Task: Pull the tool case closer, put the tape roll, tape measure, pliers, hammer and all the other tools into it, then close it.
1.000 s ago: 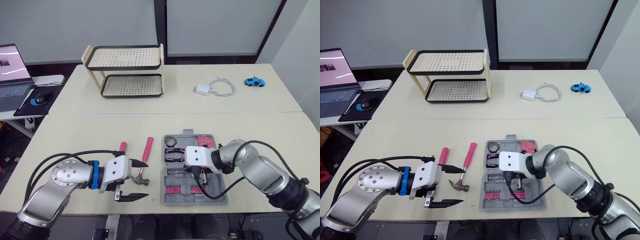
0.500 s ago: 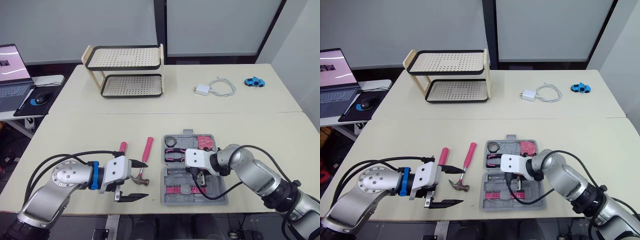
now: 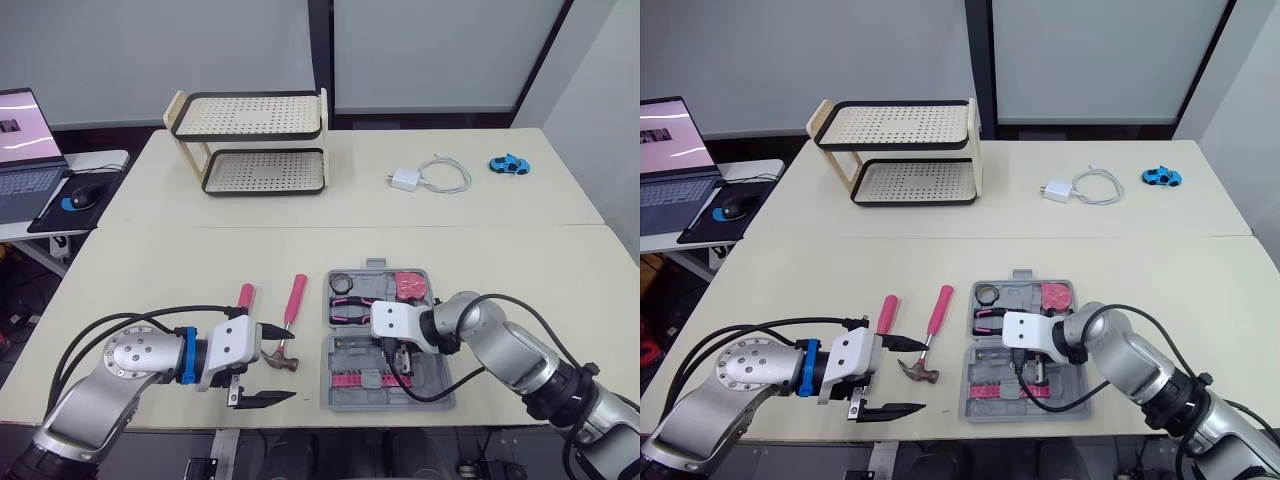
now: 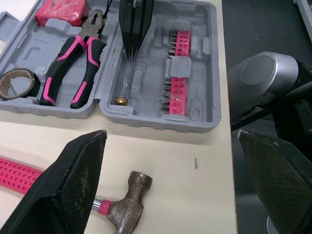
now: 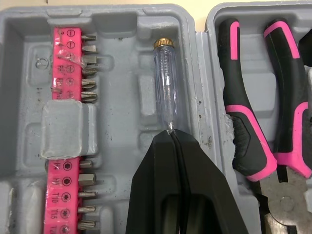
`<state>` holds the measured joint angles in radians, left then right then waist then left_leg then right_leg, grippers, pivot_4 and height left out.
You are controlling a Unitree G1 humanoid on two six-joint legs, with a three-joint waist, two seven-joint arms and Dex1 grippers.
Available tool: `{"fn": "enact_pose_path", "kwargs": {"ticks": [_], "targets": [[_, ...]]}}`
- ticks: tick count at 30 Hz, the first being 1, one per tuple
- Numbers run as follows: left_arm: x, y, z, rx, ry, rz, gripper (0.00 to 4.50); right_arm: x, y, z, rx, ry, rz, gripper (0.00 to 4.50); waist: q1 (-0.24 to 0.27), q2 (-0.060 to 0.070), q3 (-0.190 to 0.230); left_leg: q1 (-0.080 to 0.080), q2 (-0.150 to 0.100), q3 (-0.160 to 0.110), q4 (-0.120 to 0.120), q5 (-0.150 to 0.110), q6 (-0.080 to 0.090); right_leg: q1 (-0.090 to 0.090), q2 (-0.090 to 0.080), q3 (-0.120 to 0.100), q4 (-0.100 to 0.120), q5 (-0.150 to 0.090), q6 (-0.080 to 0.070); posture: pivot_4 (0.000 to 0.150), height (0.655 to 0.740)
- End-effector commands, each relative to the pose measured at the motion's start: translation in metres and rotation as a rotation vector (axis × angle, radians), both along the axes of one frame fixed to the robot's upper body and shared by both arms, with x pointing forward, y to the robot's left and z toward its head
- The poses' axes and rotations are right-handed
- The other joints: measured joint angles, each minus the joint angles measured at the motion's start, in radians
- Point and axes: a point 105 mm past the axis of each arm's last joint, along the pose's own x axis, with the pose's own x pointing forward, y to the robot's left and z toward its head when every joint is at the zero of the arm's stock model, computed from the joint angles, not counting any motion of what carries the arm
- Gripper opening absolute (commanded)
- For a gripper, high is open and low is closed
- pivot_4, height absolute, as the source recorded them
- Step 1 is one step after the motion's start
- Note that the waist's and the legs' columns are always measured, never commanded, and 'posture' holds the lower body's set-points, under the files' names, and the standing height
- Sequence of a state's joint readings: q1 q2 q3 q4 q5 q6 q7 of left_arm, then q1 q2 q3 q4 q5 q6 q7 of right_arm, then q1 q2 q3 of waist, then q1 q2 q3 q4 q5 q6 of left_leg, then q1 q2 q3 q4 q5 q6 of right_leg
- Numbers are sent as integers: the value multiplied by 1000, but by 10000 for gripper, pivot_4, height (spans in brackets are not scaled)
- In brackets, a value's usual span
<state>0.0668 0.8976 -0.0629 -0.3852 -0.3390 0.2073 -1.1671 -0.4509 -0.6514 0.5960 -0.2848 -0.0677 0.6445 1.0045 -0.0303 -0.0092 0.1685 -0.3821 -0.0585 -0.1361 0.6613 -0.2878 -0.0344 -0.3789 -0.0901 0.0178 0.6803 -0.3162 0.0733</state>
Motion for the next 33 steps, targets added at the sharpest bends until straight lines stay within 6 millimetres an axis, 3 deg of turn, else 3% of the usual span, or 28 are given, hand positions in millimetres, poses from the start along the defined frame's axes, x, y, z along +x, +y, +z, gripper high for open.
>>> {"fn": "enact_pose_path", "kwargs": {"ticks": [1,3,8,14,18,21,26,31,33], "targets": [[10,13,19,-61,-33,87,45000,-6,4,40,126,-48,27,320,1,0,0,0,0,0,0,0,0,0,0,0,0,0,0,1500,7400],[16,24,26,-78,-38,148,45000,-7,-1,59,173,-73,15,320,1,0,0,0,0,-1,0,0,0,0,0,0,0,0,0,1500,7400],[29,77,37,-78,-60,381,45000,-6,-52,100,241,-247,-125,320,3,0,0,0,0,0,0,0,0,0,0,-1,-1,0,0,1500,7400],[27,141,33,-37,-98,619,45000,-28,-134,113,159,-290,-303,320,7,0,0,0,0,0,-1,0,1,1,-1,-1,-2,0,0,1500,7400],[18,169,18,3,-59,715,45000,-46,-185,110,87,-261,-413,320,6,-1,0,3,0,0,-1,0,1,6,0,-1,-1,0,0,1500,7400],[7,167,6,-8,-2,724,45000,-60,-209,107,77,-237,-449,6079,3,-1,0,4,0,1,-1,0,1,6,0,0,-2,0,0,1500,7400],[-5,145,-4,-22,42,675,45000,-72,-243,100,39,-219,-475,23733,3,-1,0,4,0,2,-1,0,1,7,-1,0,-2,0,0,1500,7400],[-7,143,-7,-22,44,692,45000,-69,-258,102,18,-226,-480,42289,3,0,0,4,1,2,-1,0,1,7,-1,0,-2,0,0,1500,7400],[-7,147,-7,-15,46,717,45000,-71,-260,99,3,-217,-466,44562,3,-1,0,4,1,2,-1,0,1,7,-1,0,-2,0,0,1500,7400]]}}
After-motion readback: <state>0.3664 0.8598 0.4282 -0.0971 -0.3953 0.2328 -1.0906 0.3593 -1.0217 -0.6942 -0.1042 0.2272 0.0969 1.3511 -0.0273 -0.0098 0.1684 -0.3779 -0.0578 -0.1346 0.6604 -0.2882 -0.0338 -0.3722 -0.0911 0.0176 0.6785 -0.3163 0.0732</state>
